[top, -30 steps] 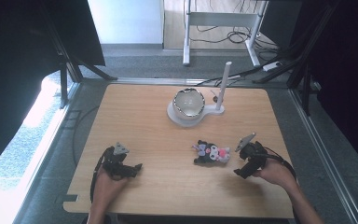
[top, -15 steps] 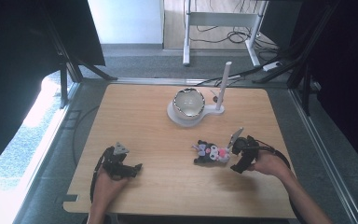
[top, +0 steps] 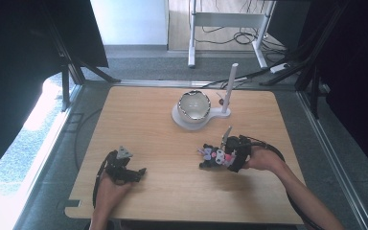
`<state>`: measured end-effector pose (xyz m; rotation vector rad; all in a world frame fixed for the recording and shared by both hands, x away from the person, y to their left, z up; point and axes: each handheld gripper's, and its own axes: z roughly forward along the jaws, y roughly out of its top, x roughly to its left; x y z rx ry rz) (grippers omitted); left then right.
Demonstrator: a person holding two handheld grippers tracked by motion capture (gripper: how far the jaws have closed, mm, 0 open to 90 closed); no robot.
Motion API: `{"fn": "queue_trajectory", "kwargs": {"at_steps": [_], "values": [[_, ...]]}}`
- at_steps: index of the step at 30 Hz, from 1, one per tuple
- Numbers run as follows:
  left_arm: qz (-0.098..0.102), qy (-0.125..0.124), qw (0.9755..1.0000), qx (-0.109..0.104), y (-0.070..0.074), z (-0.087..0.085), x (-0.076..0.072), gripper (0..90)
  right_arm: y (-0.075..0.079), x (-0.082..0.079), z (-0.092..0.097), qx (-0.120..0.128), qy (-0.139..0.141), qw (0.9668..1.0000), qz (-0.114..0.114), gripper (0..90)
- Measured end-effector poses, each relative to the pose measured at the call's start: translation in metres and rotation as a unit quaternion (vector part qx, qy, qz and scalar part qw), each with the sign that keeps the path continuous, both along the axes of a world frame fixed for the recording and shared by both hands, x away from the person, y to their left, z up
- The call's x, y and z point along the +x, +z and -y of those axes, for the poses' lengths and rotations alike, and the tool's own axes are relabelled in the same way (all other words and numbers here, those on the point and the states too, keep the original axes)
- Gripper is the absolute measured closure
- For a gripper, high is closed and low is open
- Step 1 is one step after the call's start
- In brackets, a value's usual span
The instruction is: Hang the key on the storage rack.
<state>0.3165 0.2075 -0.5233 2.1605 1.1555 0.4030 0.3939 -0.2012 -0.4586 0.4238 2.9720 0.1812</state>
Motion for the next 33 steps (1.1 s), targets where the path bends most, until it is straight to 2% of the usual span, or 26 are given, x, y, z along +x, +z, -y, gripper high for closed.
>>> {"fn": "queue_trajectory", "kwargs": {"at_steps": [8,10,13,15,17,23,24,26,28,33], "values": [[0.000,0.000,1.0000,0.000,0.000,0.000,0.000,1.7,-0.007,0.006,-0.020,-0.013,0.016,0.9997,-0.014,16.8],[0.000,0.000,1.0000,0.000,0.000,0.000,0.000,1.7,-0.010,0.009,-0.026,-0.020,0.018,0.9993,-0.026,23.6],[0.000,0.000,1.0000,0.000,0.000,0.000,0.000,1.7,-0.013,0.011,-0.028,-0.027,0.018,0.9991,-0.028,28.1],[0.000,0.000,1.0000,0.000,0.000,0.000,0.000,1.7,-0.016,0.013,-0.030,-0.036,0.023,0.9983,-0.038,38.9],[0.000,0.000,1.0000,0.000,0.000,0.000,0.000,1.7,-0.017,0.014,-0.030,-0.036,0.023,0.9982,-0.042,41.7],[0.000,0.000,1.0000,0.000,0.000,0.000,0.000,1.7,-0.010,0.015,-0.027,-0.021,0.008,0.9985,-0.051,44.4],[0.000,0.000,1.0000,0.000,0.000,0.000,0.000,1.7,-0.006,0.016,-0.024,-0.012,0.002,0.9984,-0.056,44.4],[0.000,0.000,1.0000,0.000,0.000,0.000,0.000,1.7,-0.003,0.017,-0.021,-0.010,0.001,0.9984,-0.055,44.4],[0.000,0.000,1.0000,0.000,0.000,0.000,0.000,1.7,0.007,0.020,-0.015,-0.002,-0.006,0.9983,-0.057,44.4],[0.000,0.000,1.0000,0.000,0.000,0.000,0.000,1.7,0.021,0.023,-0.007,0.007,-0.012,0.9983,-0.057,44.4]]}}
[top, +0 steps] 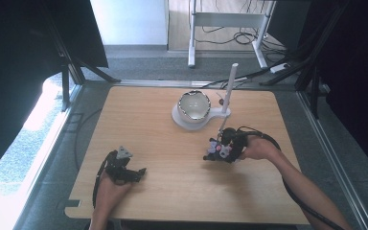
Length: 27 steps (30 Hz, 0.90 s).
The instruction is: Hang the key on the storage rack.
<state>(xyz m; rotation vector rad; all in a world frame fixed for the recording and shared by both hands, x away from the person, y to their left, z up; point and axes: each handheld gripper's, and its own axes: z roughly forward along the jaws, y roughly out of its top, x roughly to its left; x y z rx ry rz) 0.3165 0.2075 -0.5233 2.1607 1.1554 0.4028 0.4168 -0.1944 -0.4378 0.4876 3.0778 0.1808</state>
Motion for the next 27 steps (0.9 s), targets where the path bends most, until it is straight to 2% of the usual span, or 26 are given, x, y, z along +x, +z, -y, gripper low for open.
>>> {"fn": "queue_trajectory", "kwargs": {"at_steps": [1,7,8,10,11,21,27], "values": [[0.000,0.000,1.0000,0.000,0.000,0.000,0.000,1.7,0.007,0.001,0.004,0.004,-0.006,1.0000,0.001,44.4],[0.000,0.001,1.0000,-0.001,0.000,0.000,0.000,1.7,0.024,0.006,0.013,0.008,-0.021,0.9997,0.002,44.3],[0.000,0.000,1.0000,0.000,0.000,0.000,0.000,1.7,0.030,0.010,0.017,0.016,-0.032,0.9994,0.000,44.3],[0.000,0.001,1.0000,0.000,0.000,0.000,0.000,1.7,0.034,0.011,0.019,0.018,-0.037,0.9991,0.000,44.3],[0.000,0.000,1.0000,0.001,0.000,0.000,0.000,1.7,0.041,0.014,0.023,0.023,-0.052,0.9984,0.000,44.3],[0.001,-0.001,1.0000,0.001,0.000,0.000,0.000,1.7,0.064,0.026,0.042,0.028,-0.079,0.9964,0.010,44.3],[0.000,0.000,1.0000,0.000,0.000,0.000,0.000,1.7,0.081,0.040,0.060,0.031,-0.112,0.9930,0.018,44.3]]}}
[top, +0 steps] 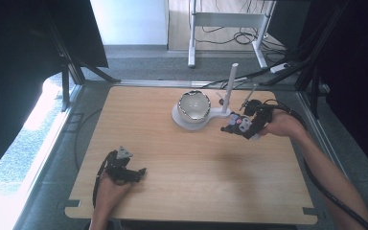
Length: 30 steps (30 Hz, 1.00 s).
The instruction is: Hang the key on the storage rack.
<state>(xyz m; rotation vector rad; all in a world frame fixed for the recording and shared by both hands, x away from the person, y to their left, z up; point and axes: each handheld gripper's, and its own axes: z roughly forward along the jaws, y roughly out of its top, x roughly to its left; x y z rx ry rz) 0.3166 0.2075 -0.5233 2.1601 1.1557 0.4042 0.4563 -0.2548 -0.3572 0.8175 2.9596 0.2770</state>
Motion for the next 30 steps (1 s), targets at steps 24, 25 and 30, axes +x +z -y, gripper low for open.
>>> {"fn": "queue_trajectory", "kwargs": {"at_steps": [24,25,30], "values": [[0.000,-0.001,1.0000,-0.001,0.000,0.000,0.000,1.7,0.056,0.043,0.039,0.001,-0.089,0.9950,0.046,44.5],[0.000,-0.001,1.0000,-0.001,0.000,0.000,0.000,1.7,0.059,0.046,0.040,0.000,-0.095,0.9942,0.049,44.5],[0.000,-0.001,1.0000,-0.001,0.000,0.000,0.000,1.7,0.067,0.057,0.045,0.008,-0.116,0.9914,0.059,44.5]]}}
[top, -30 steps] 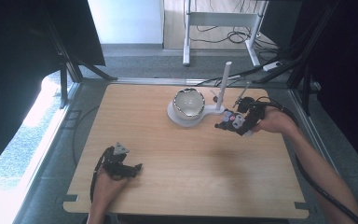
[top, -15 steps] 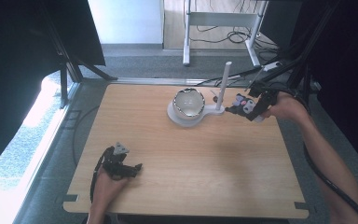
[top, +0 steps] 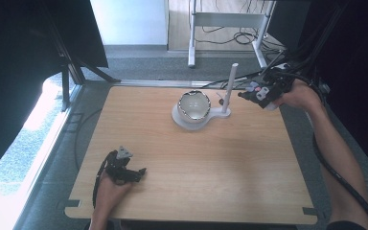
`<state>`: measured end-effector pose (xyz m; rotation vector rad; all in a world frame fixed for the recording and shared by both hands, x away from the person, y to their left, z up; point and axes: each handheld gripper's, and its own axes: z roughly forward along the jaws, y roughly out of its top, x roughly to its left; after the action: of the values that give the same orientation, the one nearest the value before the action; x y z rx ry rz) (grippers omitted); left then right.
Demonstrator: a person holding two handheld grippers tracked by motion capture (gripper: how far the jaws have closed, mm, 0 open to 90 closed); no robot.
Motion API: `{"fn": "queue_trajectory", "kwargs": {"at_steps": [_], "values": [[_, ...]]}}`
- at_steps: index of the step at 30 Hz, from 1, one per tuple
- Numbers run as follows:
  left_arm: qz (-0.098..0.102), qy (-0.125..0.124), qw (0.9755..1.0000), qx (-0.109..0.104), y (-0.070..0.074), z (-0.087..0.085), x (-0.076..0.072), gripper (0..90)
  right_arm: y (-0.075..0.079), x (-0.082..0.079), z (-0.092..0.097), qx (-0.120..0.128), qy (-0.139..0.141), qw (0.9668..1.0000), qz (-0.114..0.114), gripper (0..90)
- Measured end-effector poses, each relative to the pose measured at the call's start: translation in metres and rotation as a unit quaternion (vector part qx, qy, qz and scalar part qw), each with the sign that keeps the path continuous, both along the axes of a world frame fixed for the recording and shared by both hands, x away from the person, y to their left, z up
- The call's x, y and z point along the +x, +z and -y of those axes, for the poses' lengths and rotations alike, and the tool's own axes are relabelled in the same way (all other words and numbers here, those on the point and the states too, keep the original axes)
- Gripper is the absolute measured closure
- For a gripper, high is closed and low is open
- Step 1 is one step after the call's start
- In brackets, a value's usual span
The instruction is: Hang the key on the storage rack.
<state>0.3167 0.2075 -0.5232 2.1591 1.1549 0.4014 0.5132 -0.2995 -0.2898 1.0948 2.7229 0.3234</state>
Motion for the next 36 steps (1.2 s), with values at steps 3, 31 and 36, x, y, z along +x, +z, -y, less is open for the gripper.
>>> {"fn": "queue_trajectory", "kwargs": {"at_steps": [3,31,36], "values": [[0.000,0.000,1.0000,0.000,0.000,0.000,0.000,1.7,0.003,0.003,0.001,0.001,-0.003,1.0000,0.005,44.5],[0.000,0.000,1.0000,0.000,0.000,0.000,0.000,1.7,0.024,0.027,-0.019,0.026,-0.022,0.9981,0.051,44.5],[0.000,0.000,1.0000,0.000,0.000,0.000,0.000,1.7,0.022,0.026,-0.028,0.028,-0.007,0.9985,0.046,44.5]]}}
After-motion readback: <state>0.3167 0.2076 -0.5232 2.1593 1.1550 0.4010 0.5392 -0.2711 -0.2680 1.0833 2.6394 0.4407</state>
